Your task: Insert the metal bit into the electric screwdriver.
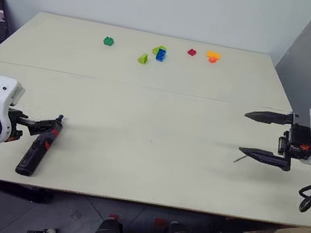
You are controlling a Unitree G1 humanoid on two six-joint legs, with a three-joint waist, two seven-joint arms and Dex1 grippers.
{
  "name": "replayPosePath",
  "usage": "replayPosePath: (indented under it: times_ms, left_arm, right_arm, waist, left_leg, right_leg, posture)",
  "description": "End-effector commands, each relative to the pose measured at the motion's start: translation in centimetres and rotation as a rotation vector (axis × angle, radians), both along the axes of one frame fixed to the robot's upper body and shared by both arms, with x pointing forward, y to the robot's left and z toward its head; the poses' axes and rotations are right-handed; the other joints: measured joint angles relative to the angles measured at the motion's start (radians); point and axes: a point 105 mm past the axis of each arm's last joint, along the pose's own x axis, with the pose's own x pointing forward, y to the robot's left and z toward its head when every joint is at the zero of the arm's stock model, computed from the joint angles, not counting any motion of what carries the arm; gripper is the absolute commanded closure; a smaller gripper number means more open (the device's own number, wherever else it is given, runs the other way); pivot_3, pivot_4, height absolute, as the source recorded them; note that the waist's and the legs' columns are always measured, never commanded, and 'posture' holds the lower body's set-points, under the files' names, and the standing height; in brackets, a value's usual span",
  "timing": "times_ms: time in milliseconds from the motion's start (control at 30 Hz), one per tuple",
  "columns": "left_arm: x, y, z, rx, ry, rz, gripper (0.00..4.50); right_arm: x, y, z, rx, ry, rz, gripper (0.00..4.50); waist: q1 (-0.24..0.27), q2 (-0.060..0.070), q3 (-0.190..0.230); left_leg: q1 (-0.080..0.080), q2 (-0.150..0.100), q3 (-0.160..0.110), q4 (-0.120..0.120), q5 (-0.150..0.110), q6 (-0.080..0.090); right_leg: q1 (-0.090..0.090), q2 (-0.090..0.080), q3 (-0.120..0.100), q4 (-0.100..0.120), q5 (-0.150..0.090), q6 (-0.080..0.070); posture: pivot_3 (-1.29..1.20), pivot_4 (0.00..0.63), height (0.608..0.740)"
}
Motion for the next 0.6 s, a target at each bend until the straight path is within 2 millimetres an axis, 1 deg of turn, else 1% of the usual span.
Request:
replayPosePath:
  times_ms: [33, 100, 200, 300, 467, 600]
  left_arm:
    - [0.2, -0.5, 0.9, 0.015, -0.01, -0.022, 0.06]
    - [0.3, -0.7, 0.9, 0.021, -0.001, -0.027, 0.06]
    - [0.6, -0.5, 0.6, 0.007, 0.024, 0.011, 0.06]
    - [0.9, -0.5, 0.3, -0.008, 0.05, 0.04, 0.06]
    - [2.1, -0.5, 0.1, -0.096, 0.114, 0.078, 0.06]
    - [2.7, 0.3, -0.4, -0.101, 0.184, 0.111, 0.06]
  right_arm:
    - [-0.7, 0.9, 1.8, 0.004, -0.052, 0.062, 0.0]
    - [-0.8, 1.3, 1.9, 0.01, -0.035, 0.086, 0.0]
    - [-0.7, 2.2, 1.9, 0.005, -0.025, 0.11, 0.0]
    - [-0.6, 2.7, 1.8, 0.008, -0.012, 0.125, 0.0]
    - [-0.7, 3.7, 2.1, 0.003, 0.016, 0.17, 0.0]
    - [-0.7, 4.3, 2.4, 0.002, 0.035, 0.201, 0.0]
  waist:
    - [0.0, 0.0, 0.0]
    - [0.0, 0.0, 0.0]
    - [0.0, 0.0, 0.0]
    - [0.0, 0.0, 0.0]
    - [0.001, 0.0, 0.0]
    - [0.001, 0.0, 0.0]
  left_leg:
    - [0.0, 0.0, 0.0, 0.0, 0.0, 0.0]
    - [0.0, 0.0, 0.0, 0.0, 0.0, 0.0]
    - [0.0, 0.0, -0.001, 0.0, 0.0, 0.0]
    - [0.0, 0.0, -0.002, 0.0, 0.0, 0.0]
    - [-0.001, 0.0, -0.003, 0.0, 0.0, 0.0]
    - [-0.001, 0.0, -0.004, 0.0, 0.0, 0.0]
  right_leg:
    - [0.0, 0.0, 0.0, 0.0, 0.0, 0.0]
    - [0.0, 0.0, 0.0, 0.0, 0.0, 0.0]
    - [0.0, 0.0, -0.001, 0.0, 0.0, 0.0]
    - [0.0, 0.0, -0.001, 0.0, 0.0, 0.0]
    - [0.0, 0.001, -0.002, 0.0, 0.0, 0.0]
    - [0.0, 0.002, -0.002, 0.0, 0.0, 0.0]
  posture:
    - [0.0, 0.15, 0.74]
    - [0.0, 0.15, 0.74]
    - [0.0, 0.15, 0.74]
    - [0.0, 0.15, 0.74]
    - [0.0, 0.15, 0.74]
    - [0.0, 0.15, 0.74]
